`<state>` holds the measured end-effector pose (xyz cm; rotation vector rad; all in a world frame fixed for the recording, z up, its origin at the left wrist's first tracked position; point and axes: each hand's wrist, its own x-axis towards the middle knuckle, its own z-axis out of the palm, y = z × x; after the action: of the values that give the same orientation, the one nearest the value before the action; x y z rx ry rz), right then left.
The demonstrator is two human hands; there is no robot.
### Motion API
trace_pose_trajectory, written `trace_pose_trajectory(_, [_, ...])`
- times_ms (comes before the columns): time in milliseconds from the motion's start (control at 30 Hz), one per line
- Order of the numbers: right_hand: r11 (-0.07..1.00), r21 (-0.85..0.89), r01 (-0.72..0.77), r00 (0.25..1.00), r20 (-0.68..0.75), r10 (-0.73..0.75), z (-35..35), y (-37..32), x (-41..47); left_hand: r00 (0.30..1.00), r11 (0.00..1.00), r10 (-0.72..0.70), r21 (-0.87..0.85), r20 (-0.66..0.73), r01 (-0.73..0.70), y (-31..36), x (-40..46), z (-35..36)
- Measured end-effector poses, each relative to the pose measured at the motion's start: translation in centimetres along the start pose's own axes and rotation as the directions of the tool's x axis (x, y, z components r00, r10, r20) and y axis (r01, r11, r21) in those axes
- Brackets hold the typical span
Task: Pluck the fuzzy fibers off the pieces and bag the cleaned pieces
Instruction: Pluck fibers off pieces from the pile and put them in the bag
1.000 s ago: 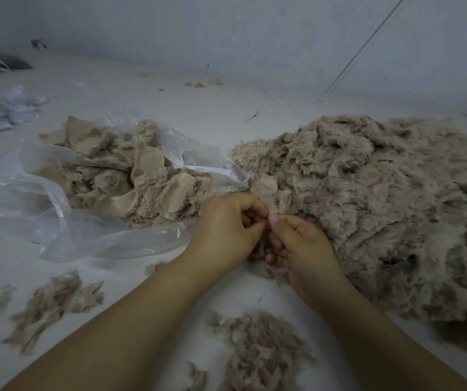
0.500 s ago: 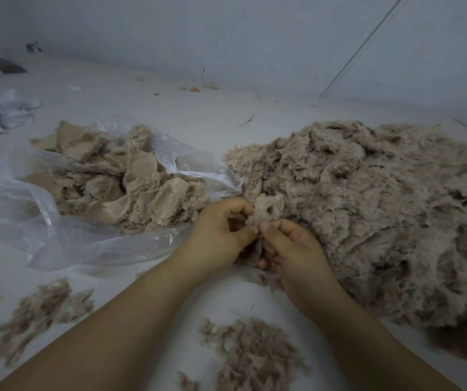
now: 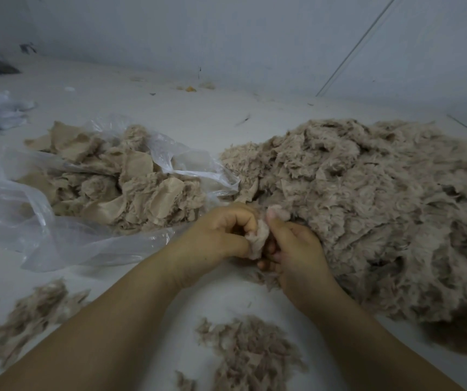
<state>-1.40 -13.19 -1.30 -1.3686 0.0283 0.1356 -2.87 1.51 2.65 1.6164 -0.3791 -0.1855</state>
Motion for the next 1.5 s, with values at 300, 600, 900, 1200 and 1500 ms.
trace_pose_trajectory(300, [0.975,0.202,-0.095,0.990,-0.086,0.114,-0.1,0.0,0.4,0.974,0.995,0.095,-0.006,-0.205,-0.098,-0.8,0.5,-1.7])
trace_pose_trajectory(600, [0.996,-0.039,0.084,0.991,0.109,-0.079,-0.3,0.1,0.1,0.907,0.958,0.288,0.110,-0.307,-0.266,-1.3,0.6,-0.2])
trace_pose_trajectory(900, [0.995,0.010,0.104,0.985,0.141,-0.104,-0.5,0.1,-0.1,0.949,0.996,0.001,-0.084,-0.314,-0.029,-1.9,1.5,-0.2])
trace_pose_trajectory(1200, [0.976,0.203,0.080,0.967,0.222,-0.125,-0.7,-0.1,-0.9,0.946,0.993,-0.113,-0.075,-0.304,0.095,-2.6,1.8,-0.3])
trace_pose_trajectory(1500, [0.979,0.201,0.045,0.970,0.225,-0.090,-0.8,-0.1,-0.7,0.930,0.966,0.136,0.256,-0.342,-0.048,-2.8,1.6,-0.6])
